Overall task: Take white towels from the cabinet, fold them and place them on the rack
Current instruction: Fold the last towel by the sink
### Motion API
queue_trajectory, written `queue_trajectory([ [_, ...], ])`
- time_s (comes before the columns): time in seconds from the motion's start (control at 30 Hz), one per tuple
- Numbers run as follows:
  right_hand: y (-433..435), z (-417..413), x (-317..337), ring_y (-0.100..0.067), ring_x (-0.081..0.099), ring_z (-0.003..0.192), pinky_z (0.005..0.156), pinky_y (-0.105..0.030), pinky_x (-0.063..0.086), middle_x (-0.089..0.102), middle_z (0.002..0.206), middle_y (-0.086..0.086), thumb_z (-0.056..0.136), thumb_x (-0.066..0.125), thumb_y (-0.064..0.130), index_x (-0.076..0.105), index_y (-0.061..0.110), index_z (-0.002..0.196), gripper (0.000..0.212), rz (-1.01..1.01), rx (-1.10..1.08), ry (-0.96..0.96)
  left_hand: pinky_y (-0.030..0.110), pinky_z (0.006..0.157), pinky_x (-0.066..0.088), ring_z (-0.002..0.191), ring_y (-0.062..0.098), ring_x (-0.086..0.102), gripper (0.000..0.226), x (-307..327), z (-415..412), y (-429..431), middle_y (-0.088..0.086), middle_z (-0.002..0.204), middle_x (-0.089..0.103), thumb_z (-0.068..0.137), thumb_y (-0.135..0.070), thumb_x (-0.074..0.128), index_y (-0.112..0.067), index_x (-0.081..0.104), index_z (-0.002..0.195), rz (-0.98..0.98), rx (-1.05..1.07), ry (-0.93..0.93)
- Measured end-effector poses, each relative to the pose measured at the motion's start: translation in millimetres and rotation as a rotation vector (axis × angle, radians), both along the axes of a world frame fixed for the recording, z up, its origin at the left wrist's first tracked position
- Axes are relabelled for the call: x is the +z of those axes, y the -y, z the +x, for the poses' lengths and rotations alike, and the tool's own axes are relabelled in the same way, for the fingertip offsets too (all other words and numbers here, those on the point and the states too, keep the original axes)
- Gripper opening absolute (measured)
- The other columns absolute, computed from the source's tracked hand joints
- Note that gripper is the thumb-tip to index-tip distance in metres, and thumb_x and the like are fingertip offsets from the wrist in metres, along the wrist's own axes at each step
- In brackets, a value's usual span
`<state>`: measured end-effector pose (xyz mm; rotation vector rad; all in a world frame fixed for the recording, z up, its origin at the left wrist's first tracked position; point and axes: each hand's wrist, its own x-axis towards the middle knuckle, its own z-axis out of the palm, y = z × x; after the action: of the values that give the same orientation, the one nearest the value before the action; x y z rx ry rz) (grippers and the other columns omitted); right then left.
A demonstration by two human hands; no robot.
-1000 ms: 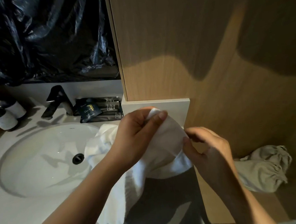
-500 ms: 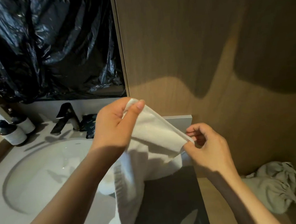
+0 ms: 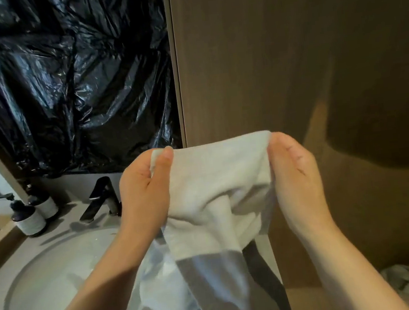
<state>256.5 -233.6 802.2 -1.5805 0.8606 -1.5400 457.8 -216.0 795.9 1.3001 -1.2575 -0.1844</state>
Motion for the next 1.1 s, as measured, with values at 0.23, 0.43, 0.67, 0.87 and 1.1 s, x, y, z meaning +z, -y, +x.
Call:
queue_trajectory([
  [0.23, 4, -21, -49, -0.008, 0.061, 0.073, 0.06, -0.015, 0.046, 0.062, 0.077, 0.009, 0.1, 0.046, 0.034, 0.062, 0.029, 0.081, 0.025, 0.07, -0.014, -0.576, 0.022, 0.058, 0.039, 0.063, 0.019, 0.057, 0.038, -41, 20, 6, 0.003, 0.063, 0.061, 0.098, -0.032, 0.05, -0.007, 0.062, 0.072, 0.23, 0.083, -0.013],
  [0.43, -5, -1, -61, -0.012, 0.059, 0.073, 0.062, -0.021, 0.045, 0.061, 0.076, 0.008, 0.099, 0.049, 0.026, 0.063, 0.025, 0.084, 0.022, 0.027, -0.032, -0.547, 0.005, 0.073, 0.04, 0.088, -0.009, 0.059, 0.01, -38, 3, -5, -0.022, 0.088, 0.068, 0.091, -0.029, 0.064, -0.037, 0.067, 0.087, 0.289, -0.136, 0.055],
  [0.67, -9, 12, -53, -0.014, 0.06, 0.079, 0.066, -0.032, 0.05, 0.062, 0.078, 0.012, 0.099, 0.051, 0.022, 0.064, 0.026, 0.086, 0.02, -0.069, 0.012, -0.525, 0.001, 0.077, 0.037, 0.09, -0.012, 0.06, 0.035, -33, -11, -15, -0.022, 0.092, 0.069, 0.065, -0.052, 0.08, -0.037, 0.073, 0.096, 0.427, -0.393, 0.122],
  [0.87, -9, 0, -65, -0.008, 0.062, 0.091, 0.074, -0.02, 0.05, 0.066, 0.089, 0.019, 0.094, 0.06, 0.027, 0.067, 0.032, 0.091, 0.009, -0.041, 0.019, -0.569, 0.015, 0.051, 0.038, 0.051, 0.001, 0.05, 0.018, -29, -6, -18, -0.007, 0.057, 0.06, 0.079, -0.018, 0.079, -0.016, 0.07, 0.063, 0.449, -0.473, 0.049],
  [1.1, -7, -20, -99, 0.005, 0.059, 0.1, 0.081, -0.016, 0.054, 0.062, 0.1, 0.031, 0.09, 0.067, 0.025, 0.065, 0.043, 0.105, 0.023, 0.096, -0.049, -0.628, 0.015, 0.053, 0.041, 0.053, 0.002, 0.053, 0.018, -24, 0, -23, -0.009, 0.058, 0.062, 0.076, -0.03, 0.076, -0.02, 0.068, 0.063, 0.3, -0.375, 0.033],
])
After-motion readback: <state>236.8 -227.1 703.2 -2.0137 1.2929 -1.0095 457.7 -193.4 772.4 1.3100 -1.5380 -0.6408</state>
